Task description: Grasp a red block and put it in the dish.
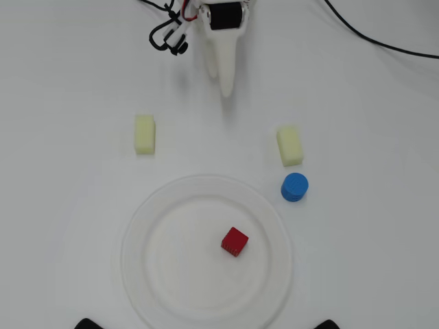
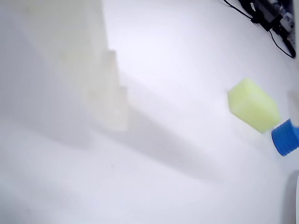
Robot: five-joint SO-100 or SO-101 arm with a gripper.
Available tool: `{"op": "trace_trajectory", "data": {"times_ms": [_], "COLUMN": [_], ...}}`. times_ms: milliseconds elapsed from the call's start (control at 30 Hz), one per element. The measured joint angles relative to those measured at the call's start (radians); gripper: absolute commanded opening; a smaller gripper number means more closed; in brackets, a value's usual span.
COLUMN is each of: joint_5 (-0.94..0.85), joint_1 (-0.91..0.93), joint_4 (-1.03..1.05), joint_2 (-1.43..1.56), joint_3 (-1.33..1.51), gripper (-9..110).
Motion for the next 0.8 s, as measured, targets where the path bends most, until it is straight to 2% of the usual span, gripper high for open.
{"op": "trace_trajectory", "data": {"times_ms": [133,333,667,800], "joint_5": [0.009,0.061,0.120,0.110], "joint_1": [0.002,0.002,0.002,0.002], "joint_4": [0.006,0.035,0.034,0.034], "joint_2": [0.132,0.137,0.137,0.138], "joint_3": [0.114,0.187,0.222,0.227], "gripper": [26,21,0,0]}}
